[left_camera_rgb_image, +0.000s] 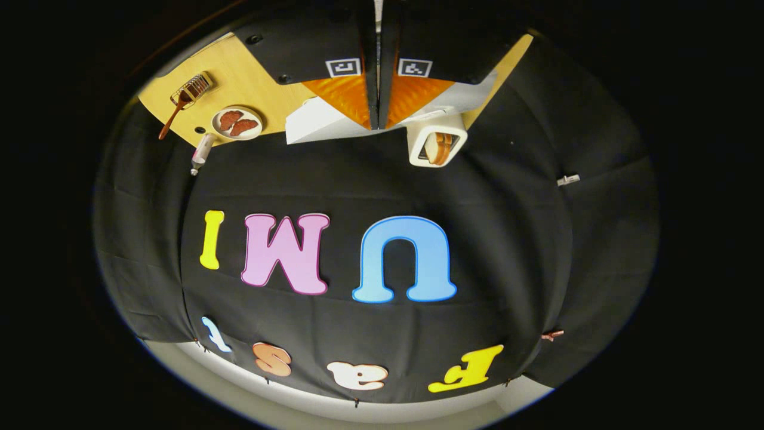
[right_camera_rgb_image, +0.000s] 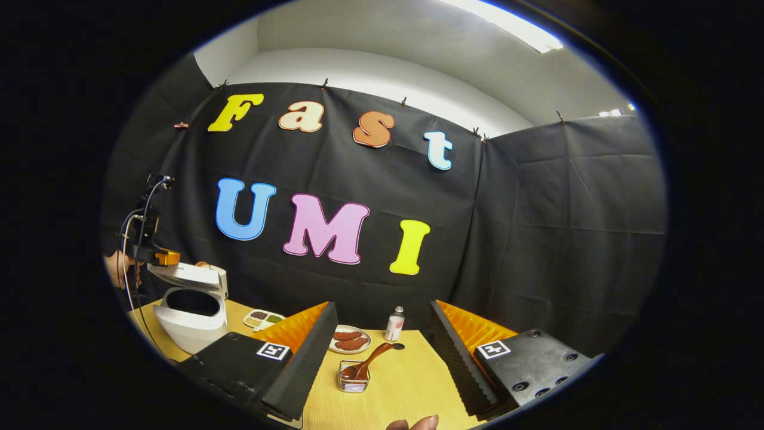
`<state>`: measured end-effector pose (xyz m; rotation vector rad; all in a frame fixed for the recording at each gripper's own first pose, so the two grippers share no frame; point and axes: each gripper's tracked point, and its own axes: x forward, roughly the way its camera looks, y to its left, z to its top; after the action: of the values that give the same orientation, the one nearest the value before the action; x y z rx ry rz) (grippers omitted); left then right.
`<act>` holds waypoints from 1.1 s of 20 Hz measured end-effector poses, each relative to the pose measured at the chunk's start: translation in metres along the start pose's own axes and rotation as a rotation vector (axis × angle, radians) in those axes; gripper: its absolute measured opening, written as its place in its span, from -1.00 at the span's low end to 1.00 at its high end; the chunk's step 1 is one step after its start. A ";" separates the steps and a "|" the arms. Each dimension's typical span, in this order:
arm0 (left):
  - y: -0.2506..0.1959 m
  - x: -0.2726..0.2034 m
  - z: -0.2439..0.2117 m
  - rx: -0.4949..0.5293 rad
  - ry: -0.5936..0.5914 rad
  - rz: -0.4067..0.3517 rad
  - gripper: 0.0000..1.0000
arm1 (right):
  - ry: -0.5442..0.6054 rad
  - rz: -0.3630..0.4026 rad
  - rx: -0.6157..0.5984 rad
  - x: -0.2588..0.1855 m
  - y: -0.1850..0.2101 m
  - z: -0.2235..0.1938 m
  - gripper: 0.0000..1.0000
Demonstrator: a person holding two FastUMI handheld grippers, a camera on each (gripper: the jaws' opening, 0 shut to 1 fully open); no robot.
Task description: Close the left gripper, press the button to open the rice cooker; take a wooden spoon from the chopstick holder with the right hand, scoop a spoonful of rice and pour it into the rice cooker, then put the wooden spoon back into the chopstick holder.
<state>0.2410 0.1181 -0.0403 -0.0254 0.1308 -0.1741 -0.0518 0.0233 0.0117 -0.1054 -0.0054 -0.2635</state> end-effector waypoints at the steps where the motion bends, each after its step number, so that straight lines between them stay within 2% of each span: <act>1: 0.001 -0.004 0.006 0.009 -0.020 0.006 -0.82 | 0.005 0.004 0.003 0.000 0.002 -0.001 0.94; 3: 0.000 -0.014 0.016 0.029 -0.048 0.004 -0.77 | 0.014 0.012 0.009 0.001 0.006 -0.004 0.95; 4: -0.001 -0.021 0.020 0.036 -0.058 0.005 -0.40 | 0.016 0.017 0.012 0.002 0.008 -0.006 0.95; 6: -0.004 -0.036 0.028 0.034 -0.085 0.012 0.07 | 0.013 0.037 0.018 0.005 0.013 -0.007 0.95; 8: -0.011 -0.053 0.033 0.000 -0.121 0.027 0.72 | 0.017 0.064 0.035 0.012 0.016 -0.014 0.95; 10: -0.020 -0.074 0.037 -0.049 -0.137 0.033 0.96 | 0.058 0.126 0.081 0.021 0.025 -0.033 0.95; 12: -0.032 -0.093 0.031 -0.093 -0.132 0.036 0.96 | 0.117 0.168 0.122 0.034 0.027 -0.060 0.96; 19: -0.057 -0.151 -0.013 -0.159 -0.074 0.084 0.95 | 0.287 0.194 0.226 0.102 0.016 -0.168 0.96; 22: -0.062 -0.170 -0.037 -0.132 -0.060 0.109 0.92 | 0.340 0.204 0.242 0.131 0.014 -0.210 0.96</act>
<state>0.0596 0.0864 -0.0529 -0.1544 0.0833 -0.0555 0.0769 -0.0191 -0.1964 0.1800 0.3090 -0.0728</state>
